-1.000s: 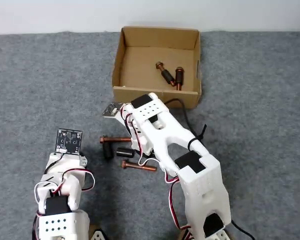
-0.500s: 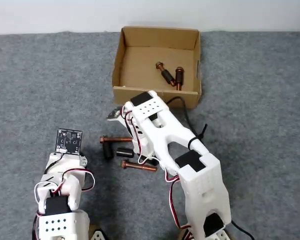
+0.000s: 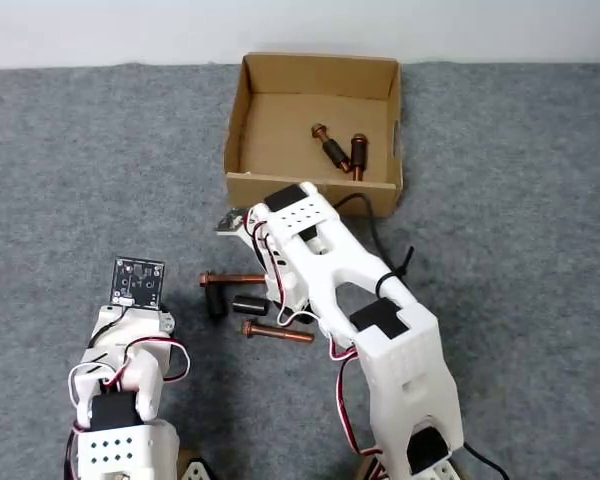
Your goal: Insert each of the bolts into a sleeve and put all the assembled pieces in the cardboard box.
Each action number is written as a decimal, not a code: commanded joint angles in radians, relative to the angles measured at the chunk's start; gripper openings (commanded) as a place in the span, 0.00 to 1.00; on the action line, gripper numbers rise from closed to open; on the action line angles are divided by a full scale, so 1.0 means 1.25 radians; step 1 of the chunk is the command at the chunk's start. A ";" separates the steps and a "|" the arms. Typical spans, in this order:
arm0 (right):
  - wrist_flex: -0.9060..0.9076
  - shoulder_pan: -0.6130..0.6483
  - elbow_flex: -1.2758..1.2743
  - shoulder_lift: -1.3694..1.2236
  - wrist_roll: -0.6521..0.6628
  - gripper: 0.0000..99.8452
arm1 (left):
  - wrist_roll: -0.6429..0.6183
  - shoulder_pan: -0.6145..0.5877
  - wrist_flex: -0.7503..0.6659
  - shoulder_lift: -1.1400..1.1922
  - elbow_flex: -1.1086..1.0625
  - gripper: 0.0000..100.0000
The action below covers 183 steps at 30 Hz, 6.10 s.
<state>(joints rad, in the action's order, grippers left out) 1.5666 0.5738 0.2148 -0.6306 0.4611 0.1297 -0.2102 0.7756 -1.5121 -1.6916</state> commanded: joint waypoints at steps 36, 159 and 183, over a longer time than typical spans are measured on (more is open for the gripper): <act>0.182 -0.023 -0.242 0.595 -0.489 0.01 | 0.004 -0.002 -0.025 0.004 0.002 0.01; -0.145 -0.492 -1.133 1.886 -0.550 0.01 | -0.245 0.593 0.655 1.672 1.901 0.00; -0.137 -0.490 -1.112 1.962 -0.547 0.01 | -0.339 0.587 0.772 1.094 1.577 0.00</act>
<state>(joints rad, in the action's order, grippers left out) 1.4116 -0.0399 -1.2060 1.7967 -0.2309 -0.2846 0.5232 1.7285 -0.0238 0.3659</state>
